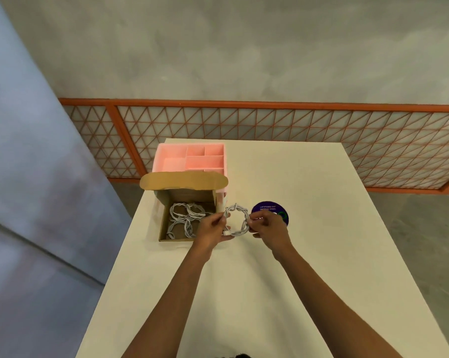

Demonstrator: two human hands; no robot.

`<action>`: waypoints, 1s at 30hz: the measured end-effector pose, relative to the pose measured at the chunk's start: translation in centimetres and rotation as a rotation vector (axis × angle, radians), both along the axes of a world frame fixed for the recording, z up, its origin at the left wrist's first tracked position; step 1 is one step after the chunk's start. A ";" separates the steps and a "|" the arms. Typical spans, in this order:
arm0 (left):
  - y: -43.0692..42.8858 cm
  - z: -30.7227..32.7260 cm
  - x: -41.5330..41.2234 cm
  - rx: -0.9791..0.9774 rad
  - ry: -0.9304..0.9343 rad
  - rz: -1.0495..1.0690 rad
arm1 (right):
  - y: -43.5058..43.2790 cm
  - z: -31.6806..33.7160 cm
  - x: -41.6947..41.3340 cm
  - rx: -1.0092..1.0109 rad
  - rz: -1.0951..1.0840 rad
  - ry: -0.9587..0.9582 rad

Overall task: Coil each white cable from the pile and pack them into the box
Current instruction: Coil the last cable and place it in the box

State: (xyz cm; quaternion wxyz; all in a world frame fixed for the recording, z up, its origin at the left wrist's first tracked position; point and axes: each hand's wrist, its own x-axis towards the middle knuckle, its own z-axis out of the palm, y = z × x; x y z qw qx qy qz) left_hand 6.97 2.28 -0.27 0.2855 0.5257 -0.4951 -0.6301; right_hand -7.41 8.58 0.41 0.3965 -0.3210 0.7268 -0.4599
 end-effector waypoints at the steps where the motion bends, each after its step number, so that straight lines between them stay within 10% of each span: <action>1: -0.4 -0.3 0.8 0.009 -0.016 0.041 | -0.4 -0.3 0.8 0.005 0.005 0.014; 30: -8.8 -5.5 8.5 -0.166 -0.301 0.245 | -7.8 -2.2 8.7 0.184 0.049 0.304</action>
